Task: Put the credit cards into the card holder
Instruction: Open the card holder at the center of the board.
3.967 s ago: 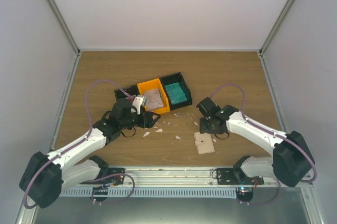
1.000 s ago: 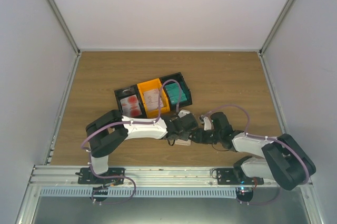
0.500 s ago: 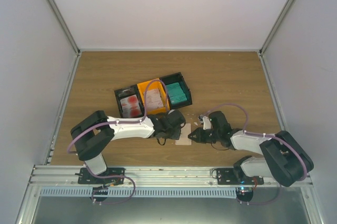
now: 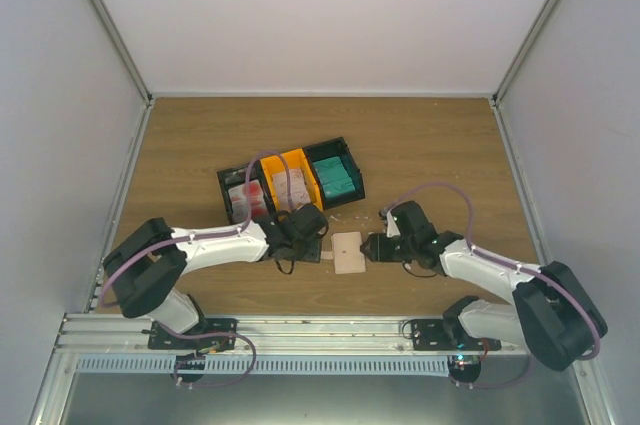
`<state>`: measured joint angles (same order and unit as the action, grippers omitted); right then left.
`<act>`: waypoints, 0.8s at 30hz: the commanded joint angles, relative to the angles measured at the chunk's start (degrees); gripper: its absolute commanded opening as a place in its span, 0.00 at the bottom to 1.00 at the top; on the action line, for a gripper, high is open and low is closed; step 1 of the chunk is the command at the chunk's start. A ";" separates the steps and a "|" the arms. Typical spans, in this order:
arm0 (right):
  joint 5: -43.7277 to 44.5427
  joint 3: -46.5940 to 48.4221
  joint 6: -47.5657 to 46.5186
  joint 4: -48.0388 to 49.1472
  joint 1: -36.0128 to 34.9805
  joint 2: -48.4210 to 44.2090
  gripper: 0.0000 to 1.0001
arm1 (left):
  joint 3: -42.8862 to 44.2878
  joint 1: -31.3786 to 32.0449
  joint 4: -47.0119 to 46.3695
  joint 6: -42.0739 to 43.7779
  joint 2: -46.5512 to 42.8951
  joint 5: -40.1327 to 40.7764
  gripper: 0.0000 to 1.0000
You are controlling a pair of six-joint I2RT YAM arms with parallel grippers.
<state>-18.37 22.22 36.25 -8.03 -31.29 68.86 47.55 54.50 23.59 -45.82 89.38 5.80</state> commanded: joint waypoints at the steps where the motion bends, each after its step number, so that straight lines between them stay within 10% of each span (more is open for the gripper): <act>1: 10.15 4.46 -1.97 -10.07 -3.21 -0.89 0.50 | -1.17 -1.33 -3.61 1.09 -4.58 -4.32 0.57; 13: 13.70 8.13 0.69 -10.36 -9.45 4.56 0.56 | -3.87 -2.21 -14.97 3.33 -2.50 -15.94 0.77; 24: 15.55 9.88 1.18 -11.97 -11.21 6.46 0.56 | -1.27 -2.21 -11.32 2.73 2.54 -10.26 0.45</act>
<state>-5.30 30.52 36.88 -18.06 -41.25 74.61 44.93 52.60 12.80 -43.20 91.57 -6.94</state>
